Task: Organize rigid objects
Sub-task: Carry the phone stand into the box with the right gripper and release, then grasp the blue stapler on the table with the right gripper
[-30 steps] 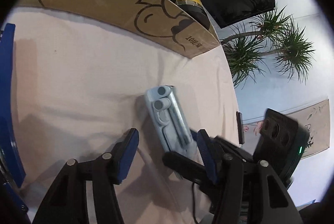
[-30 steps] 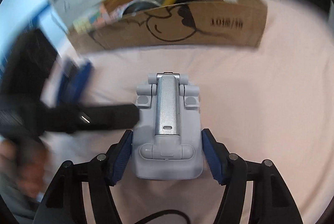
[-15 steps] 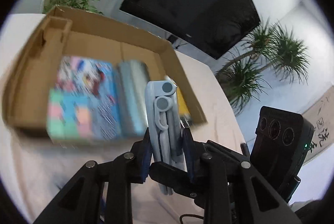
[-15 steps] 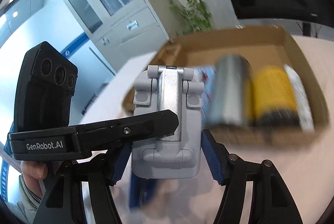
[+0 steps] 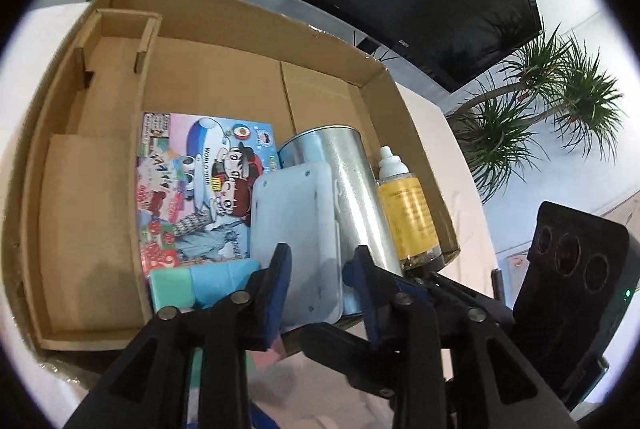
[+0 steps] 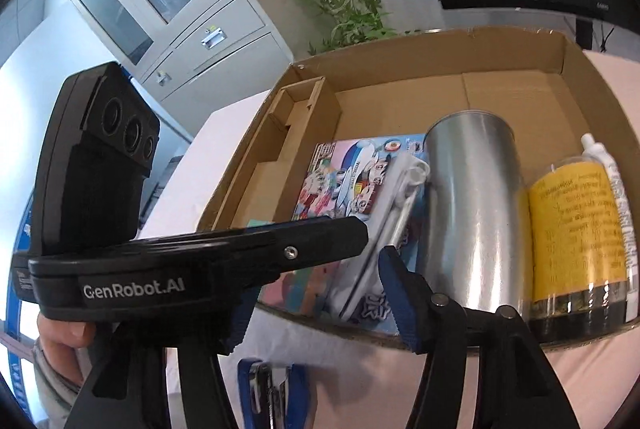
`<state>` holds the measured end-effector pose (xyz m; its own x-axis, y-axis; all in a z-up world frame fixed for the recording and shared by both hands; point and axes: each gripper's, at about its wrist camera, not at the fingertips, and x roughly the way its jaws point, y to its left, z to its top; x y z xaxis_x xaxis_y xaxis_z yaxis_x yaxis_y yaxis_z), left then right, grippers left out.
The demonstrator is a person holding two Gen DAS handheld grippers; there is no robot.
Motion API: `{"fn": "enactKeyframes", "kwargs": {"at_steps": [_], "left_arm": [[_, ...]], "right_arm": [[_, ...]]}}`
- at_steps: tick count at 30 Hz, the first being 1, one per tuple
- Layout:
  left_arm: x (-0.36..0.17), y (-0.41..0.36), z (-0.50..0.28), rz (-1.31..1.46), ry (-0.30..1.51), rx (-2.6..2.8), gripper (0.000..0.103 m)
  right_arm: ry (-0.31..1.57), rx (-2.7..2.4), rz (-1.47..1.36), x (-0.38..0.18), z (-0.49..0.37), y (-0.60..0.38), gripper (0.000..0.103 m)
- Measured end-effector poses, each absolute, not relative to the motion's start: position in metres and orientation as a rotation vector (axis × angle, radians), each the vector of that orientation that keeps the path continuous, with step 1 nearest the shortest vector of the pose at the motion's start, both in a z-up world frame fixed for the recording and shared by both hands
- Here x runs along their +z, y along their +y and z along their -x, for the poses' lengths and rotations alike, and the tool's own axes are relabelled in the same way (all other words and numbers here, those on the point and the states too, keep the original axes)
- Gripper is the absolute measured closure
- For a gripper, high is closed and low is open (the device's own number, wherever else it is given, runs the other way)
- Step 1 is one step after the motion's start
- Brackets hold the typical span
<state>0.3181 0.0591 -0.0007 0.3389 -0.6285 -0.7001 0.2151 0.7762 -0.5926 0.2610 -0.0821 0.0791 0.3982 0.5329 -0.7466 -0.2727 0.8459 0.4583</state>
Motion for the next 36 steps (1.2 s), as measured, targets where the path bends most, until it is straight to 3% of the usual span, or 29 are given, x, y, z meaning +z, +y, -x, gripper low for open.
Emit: {"fn": "enactKeyframes", "kwargs": {"at_steps": [6, 9, 12, 14, 16, 18, 19, 20, 24, 26, 29, 30, 32, 33, 36], "left_arm": [[0.021, 0.09, -0.295, 0.418, 1.002, -0.494, 0.071], [0.029, 0.107, -0.284, 0.428, 0.963, -0.461, 0.071], [0.034, 0.119, -0.274, 0.416, 0.94, -0.433, 0.071], [0.037, 0.121, -0.266, 0.381, 0.916, -0.402, 0.071], [0.042, 0.12, -0.254, 0.327, 0.873, -0.35, 0.069], [0.05, 0.114, -0.23, 0.224, 0.8, -0.246, 0.04], [0.053, 0.11, -0.215, 0.18, 0.767, -0.183, 0.013], [0.055, 0.107, -0.199, 0.152, 0.731, -0.13, 0.007], [0.026, 0.109, -0.155, 0.259, 0.842, -0.146, 0.005], [0.003, 0.114, -0.143, 0.375, 0.923, -0.175, 0.005], [-0.014, 0.117, -0.12, 0.473, 0.965, -0.157, 0.006], [-0.013, 0.117, -0.113, 0.483, 0.955, -0.15, 0.006], [-0.008, 0.115, -0.098, 0.49, 0.929, -0.141, 0.006], [-0.006, 0.113, -0.093, 0.482, 0.924, -0.139, 0.006], [-0.002, 0.106, -0.085, 0.469, 0.919, -0.132, 0.006]], "right_arm": [[0.997, 0.508, -0.211, 0.087, -0.268, -0.079, 0.045], [0.994, 0.475, -0.125, 0.084, -0.276, -0.072, 0.066], [0.959, 0.471, -0.095, 0.093, -0.267, -0.08, 0.066], [0.906, 0.431, -0.07, 0.104, -0.252, -0.092, 0.048], [0.823, 0.4, -0.058, 0.114, -0.227, -0.103, 0.011], [0.783, 0.438, -0.022, 0.119, -0.2, -0.107, 0.001], [0.776, 0.468, 0.017, 0.114, -0.18, -0.105, 0.001], [0.784, 0.475, 0.035, 0.11, -0.167, -0.105, 0.001], [0.967, 0.619, -0.025, 0.065, -0.127, -0.093, 0.001], [1.052, 0.674, -0.053, 0.04, -0.116, -0.079, 0.003], [1.116, 0.677, -0.082, 0.015, -0.114, -0.062, 0.019], [1.12, 0.67, -0.082, 0.012, -0.115, -0.059, 0.03], [1.088, 0.662, -0.079, 0.011, -0.115, -0.054, 0.041], [1.088, 0.671, -0.063, 0.009, -0.116, -0.049, 0.056], [1.078, 0.658, -0.055, 0.008, -0.115, -0.051, 0.07]]}}
